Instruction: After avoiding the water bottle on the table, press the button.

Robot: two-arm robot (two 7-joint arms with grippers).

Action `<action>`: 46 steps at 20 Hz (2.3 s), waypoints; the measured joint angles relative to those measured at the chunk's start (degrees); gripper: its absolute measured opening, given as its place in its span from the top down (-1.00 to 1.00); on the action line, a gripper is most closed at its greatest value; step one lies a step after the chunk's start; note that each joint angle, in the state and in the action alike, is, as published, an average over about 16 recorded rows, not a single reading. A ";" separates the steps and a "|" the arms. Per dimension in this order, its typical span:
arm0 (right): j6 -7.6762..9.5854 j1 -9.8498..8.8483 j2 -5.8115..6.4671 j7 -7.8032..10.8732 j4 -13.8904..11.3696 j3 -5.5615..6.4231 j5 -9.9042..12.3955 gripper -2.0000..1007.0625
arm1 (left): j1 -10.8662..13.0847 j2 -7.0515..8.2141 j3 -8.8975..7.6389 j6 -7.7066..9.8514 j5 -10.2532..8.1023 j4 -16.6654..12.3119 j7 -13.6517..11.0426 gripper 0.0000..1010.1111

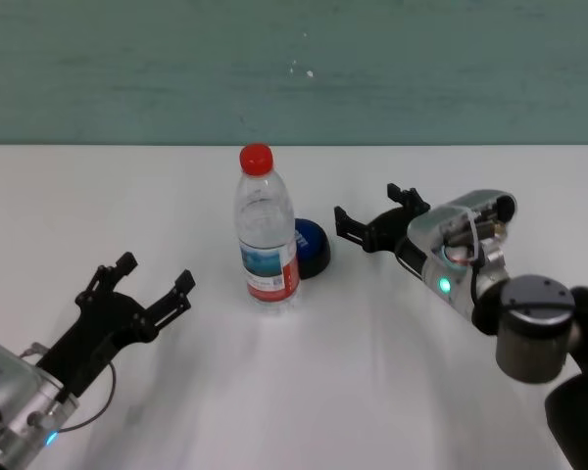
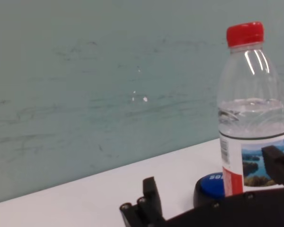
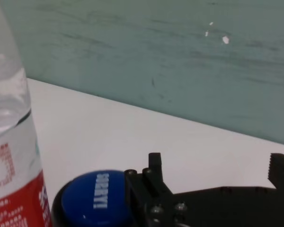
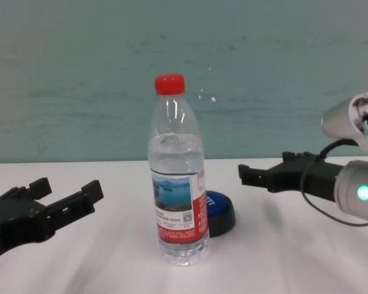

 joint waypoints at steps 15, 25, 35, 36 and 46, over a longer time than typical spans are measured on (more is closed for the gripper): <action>-2.09 -8.01 -0.88 -4.62 -8.30 2.37 -3.62 -0.99 | 0.00 0.00 0.00 0.00 0.00 0.00 0.00 -1.00; -4.08 -13.67 -2.25 -7.32 -13.04 3.32 -6.79 -0.99 | 0.00 0.00 0.00 0.00 0.00 0.00 0.00 -1.00; -5.09 -19.22 -3.56 -8.84 -17.54 4.28 -9.27 -0.99 | 0.00 0.00 0.00 0.00 0.00 0.00 0.00 -1.00; -5.17 -19.63 -3.69 -8.89 -17.82 4.34 -9.50 -0.99 | 0.00 0.00 0.00 0.00 0.00 0.00 0.00 -1.00; -6.33 -22.50 -4.91 -8.61 -19.11 4.80 -11.08 -0.99 | 0.00 0.00 0.00 0.00 0.00 0.00 0.00 -1.00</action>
